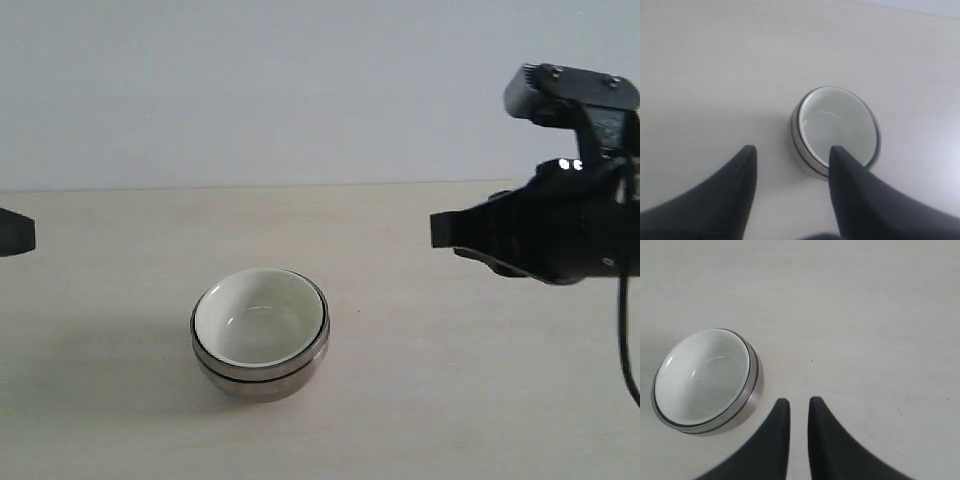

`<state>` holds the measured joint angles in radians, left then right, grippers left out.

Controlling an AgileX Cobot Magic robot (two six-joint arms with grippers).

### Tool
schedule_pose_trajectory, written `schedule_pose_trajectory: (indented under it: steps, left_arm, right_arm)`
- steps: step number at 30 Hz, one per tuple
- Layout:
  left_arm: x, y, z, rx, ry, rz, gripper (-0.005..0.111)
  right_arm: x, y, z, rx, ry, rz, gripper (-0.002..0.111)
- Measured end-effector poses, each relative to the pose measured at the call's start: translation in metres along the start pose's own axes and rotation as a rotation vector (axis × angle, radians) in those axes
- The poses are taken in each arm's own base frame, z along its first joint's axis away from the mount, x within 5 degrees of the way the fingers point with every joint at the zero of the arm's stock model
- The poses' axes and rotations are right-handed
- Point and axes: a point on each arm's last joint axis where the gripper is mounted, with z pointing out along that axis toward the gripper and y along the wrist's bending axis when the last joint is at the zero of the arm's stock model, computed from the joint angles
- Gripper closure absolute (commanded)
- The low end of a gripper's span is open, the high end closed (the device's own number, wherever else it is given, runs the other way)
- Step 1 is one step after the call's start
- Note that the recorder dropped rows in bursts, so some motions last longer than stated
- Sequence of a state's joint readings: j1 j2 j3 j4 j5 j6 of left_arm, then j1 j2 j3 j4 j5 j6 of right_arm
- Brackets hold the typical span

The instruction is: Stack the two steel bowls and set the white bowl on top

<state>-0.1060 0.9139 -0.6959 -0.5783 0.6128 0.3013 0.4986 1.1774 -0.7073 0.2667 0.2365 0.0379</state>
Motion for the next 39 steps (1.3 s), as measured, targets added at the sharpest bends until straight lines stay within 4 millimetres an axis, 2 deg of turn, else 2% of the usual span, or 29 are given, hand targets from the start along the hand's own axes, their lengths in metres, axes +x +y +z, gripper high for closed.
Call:
schedule_pose_trajectory:
  steps: [4,5,6,7,9,13,16,19,21,27,39]
  left_arm:
    - [0.038,-0.003,-0.019,0.062,-0.1,-0.019,0.064]
    - [0.056,-0.003,-0.022,0.097,-0.122,-0.028,0.064]
    - [0.064,-0.004,-0.024,0.123,-0.143,-0.036,0.064]
    - [0.079,-0.005,-0.027,0.178,-0.188,-0.066,0.064]
    - [0.099,-0.006,-0.033,0.249,-0.283,-0.09,0.064]
    - [0.127,0.003,-0.034,0.274,-0.427,-0.129,0.064]
    - [0.149,0.009,-0.026,0.276,-0.421,-0.121,0.064]
    - [0.157,0.011,-0.023,0.285,-0.422,-0.119,0.066]
    - [0.155,0.011,-0.025,0.28,-0.457,-0.067,0.074]
    - [0.153,0.009,-0.027,0.259,-0.521,0.091,0.103]
    - [0.157,0.001,-0.028,0.338,-0.49,0.147,0.103]
  right_arm:
    - [0.03,-0.008,-0.03,-0.016,-0.067,0.059,0.099]
    - [0.047,-0.013,-0.041,-0.024,-0.089,0.091,0.099]
    - [0.05,-0.013,-0.046,-0.03,-0.112,0.098,0.099]
    - [0.067,-0.018,-0.057,-0.04,-0.142,0.125,0.099]
    - [0.084,-0.023,-0.071,-0.063,-0.2,0.148,0.099]
    - [0.109,-0.03,-0.086,-0.093,-0.276,0.162,0.099]
    - [0.124,-0.034,-0.085,-0.09,-0.275,0.165,0.099]
    - [0.139,-0.042,-0.078,-0.065,-0.269,0.17,0.099]
    - [0.145,-0.048,-0.075,-0.044,-0.323,0.182,0.099]
    - [0.136,-0.051,-0.08,-0.034,-0.486,0.187,0.099]
    - [0.143,-0.05,-0.076,-0.036,-0.397,0.187,0.099]
